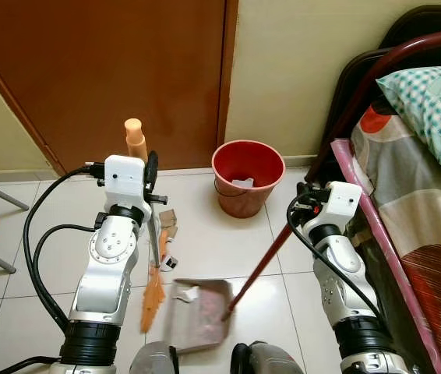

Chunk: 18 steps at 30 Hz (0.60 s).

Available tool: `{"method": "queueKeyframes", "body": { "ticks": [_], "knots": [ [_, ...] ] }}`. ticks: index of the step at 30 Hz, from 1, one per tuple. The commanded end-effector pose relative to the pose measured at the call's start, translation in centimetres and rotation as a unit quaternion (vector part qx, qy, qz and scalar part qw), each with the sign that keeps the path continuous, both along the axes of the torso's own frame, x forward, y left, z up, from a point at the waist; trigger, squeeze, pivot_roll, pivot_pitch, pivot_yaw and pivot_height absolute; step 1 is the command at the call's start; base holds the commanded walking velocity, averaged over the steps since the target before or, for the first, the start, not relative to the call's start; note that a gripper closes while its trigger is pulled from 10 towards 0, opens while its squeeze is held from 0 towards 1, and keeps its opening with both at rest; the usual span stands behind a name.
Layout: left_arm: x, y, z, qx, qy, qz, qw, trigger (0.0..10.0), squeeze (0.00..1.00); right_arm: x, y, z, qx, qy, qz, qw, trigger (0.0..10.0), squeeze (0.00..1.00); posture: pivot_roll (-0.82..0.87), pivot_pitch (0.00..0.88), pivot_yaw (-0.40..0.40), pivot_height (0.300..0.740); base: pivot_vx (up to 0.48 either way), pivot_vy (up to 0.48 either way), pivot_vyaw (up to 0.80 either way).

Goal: Sweep floor

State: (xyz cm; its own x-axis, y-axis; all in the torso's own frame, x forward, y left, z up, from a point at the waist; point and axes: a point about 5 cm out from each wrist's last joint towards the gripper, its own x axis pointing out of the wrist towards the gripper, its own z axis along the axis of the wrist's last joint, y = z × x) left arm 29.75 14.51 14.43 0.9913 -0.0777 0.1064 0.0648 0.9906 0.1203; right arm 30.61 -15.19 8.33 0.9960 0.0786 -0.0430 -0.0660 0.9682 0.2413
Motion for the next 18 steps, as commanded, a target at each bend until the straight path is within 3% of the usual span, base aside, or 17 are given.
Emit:
{"method": "queueKeyframes", "body": {
  "ticks": [1,10,14,18],
  "knots": [
    [0.1,0.1,1.3,0.005,-0.026,0.01,1.0,10.0,0.0,0.4,-0.1,1.2,0.0,-0.024,0.001,1.0,10.0,0.0,0.03,0.049,-0.028,0.74,0.0,0.0,0.0],
    [0.8,-1.7,2.4,-0.011,-0.034,-0.012,0.999,10.0,0.0,0.9,0.9,1.4,0.002,-0.024,0.015,1.0,10.0,0.0,0.03,0.054,-0.025,0.74,0.0,0.0,0.0],
    [0.7,-1.3,1.8,-0.006,-0.03,-0.002,1.0,10.0,0.0,0.9,1.1,1.4,0.002,-0.027,0.018,0.999,10.0,0.0,0.03,0.06,-0.026,0.74,0.0,0.0,0.0],
    [0.4,1.0,0.9,0.024,-0.018,0.058,0.998,10.0,0.0,1.1,0.0,2.1,-0.005,-0.039,0.003,0.999,10.0,0.0,0.02,0.07,-0.028,0.74,0.0,0.0,0.0]
  ]
}}
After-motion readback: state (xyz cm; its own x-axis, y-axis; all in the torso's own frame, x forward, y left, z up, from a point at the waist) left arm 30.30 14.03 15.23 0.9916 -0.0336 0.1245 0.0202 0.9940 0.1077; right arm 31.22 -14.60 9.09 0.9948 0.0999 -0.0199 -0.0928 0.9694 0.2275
